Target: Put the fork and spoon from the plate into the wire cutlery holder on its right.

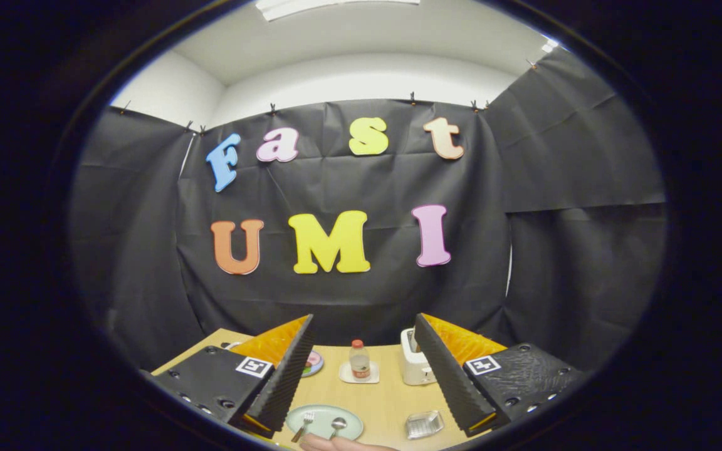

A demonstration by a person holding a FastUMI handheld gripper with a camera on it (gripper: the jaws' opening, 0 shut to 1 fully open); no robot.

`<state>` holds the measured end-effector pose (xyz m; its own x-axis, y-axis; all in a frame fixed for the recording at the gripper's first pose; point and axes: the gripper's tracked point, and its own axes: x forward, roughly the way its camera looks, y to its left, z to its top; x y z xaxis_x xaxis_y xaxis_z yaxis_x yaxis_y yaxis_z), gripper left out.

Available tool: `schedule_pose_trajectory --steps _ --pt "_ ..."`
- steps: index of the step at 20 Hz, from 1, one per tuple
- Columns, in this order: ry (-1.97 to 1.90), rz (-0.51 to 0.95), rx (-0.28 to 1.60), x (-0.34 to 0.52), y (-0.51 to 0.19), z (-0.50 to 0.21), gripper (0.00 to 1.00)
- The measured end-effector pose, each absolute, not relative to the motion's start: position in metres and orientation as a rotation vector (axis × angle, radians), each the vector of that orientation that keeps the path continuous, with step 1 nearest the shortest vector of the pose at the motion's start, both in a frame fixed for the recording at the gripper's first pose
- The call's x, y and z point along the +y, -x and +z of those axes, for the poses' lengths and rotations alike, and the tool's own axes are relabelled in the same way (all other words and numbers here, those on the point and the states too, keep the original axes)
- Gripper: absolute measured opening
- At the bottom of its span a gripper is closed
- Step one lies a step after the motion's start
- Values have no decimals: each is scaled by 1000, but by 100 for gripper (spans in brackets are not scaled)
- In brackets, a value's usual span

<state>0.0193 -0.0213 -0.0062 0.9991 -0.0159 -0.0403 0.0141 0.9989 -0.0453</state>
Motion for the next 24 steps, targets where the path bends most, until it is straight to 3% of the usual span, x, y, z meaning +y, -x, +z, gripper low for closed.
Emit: schedule_pose_trajectory --steps 9,24 --pt "56 0 182 -15 -51 -65 96" --pt "90 6 712 48 -61 -331 96"
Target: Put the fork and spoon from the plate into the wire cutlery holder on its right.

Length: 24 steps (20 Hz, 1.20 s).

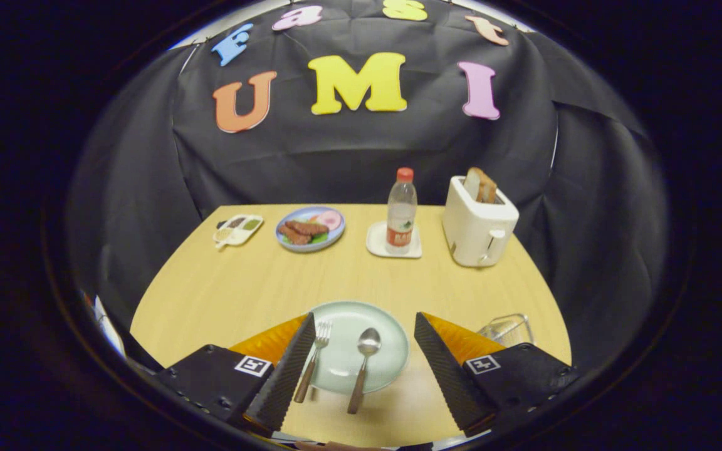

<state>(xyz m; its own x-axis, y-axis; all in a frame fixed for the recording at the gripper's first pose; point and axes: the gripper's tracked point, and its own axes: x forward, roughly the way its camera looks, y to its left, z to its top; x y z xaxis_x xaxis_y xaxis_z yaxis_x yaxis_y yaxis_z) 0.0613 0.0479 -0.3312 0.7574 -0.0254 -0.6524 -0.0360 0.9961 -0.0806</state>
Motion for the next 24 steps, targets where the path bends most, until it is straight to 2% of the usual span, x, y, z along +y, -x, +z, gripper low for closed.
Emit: schedule_pose_trajectory --steps 4,7,11,13,14,17,21,22,24 --pt "105 -45 850 46 -47 -407 96" --pt "155 -54 898 47 -49 -439 83" --pt "106 -96 949 47 -54 -465 81" --pt "89 -123 961 44 -52 -470 63" --pt "77 -133 969 43 -51 -473 50" --pt "61 -182 1009 40 -44 -480 46" --pt "69 -207 1068 37 -37 -484 46" --pt "82 -231 1068 30 -39 -484 32" --pt "66 -203 1078 34 -39 -485 24"
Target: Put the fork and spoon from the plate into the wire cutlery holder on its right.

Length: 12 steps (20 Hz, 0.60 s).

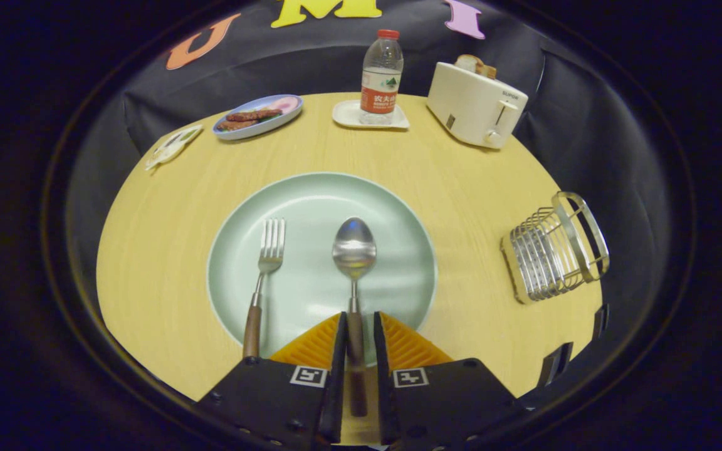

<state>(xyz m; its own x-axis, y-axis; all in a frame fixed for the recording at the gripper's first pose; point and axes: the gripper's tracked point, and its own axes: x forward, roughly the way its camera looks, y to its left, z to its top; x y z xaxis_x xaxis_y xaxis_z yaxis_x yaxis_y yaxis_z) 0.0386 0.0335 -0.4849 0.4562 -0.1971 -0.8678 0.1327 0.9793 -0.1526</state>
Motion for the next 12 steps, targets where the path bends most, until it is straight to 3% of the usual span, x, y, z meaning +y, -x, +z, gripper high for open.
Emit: schedule_pose_trajectory --steps 1,2,5,6,12 --pt "86 -208 1086 30 -40 -487 24" --pt "85 -185 1092 33 -37 -482 11" --pt "71 -133 1101 32 -32 -480 11" --pt "63 -115 1108 31 -29 -475 3" --pt "93 -48 1056 2 -23 -435 3"
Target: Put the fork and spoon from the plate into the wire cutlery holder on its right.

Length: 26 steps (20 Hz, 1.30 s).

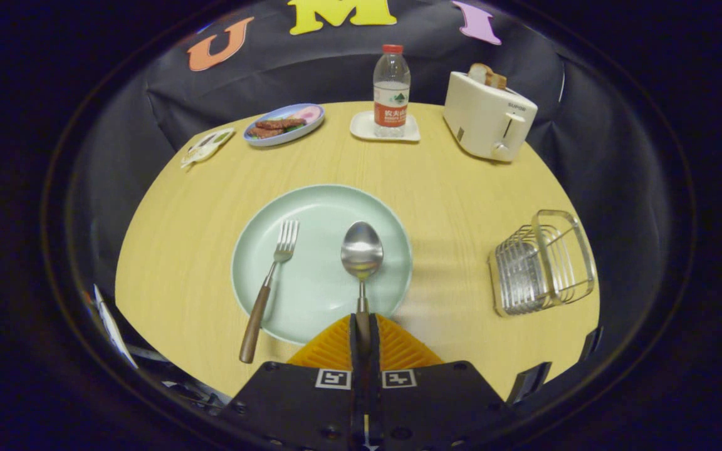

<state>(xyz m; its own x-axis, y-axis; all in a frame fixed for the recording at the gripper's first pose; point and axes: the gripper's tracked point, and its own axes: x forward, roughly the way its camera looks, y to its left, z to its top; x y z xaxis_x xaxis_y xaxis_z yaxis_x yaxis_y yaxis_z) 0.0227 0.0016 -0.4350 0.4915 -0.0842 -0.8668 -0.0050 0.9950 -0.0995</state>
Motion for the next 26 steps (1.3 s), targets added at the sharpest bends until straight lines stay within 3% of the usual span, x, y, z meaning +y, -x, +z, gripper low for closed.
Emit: schedule_pose_trajectory --steps 12,19,26 --pt "129 -56 963 -108 -15 -354 3" --pt "108 -50 999 -172 -6 -349 3" --pt "69 -23 1007 -182 -6 -355 5"
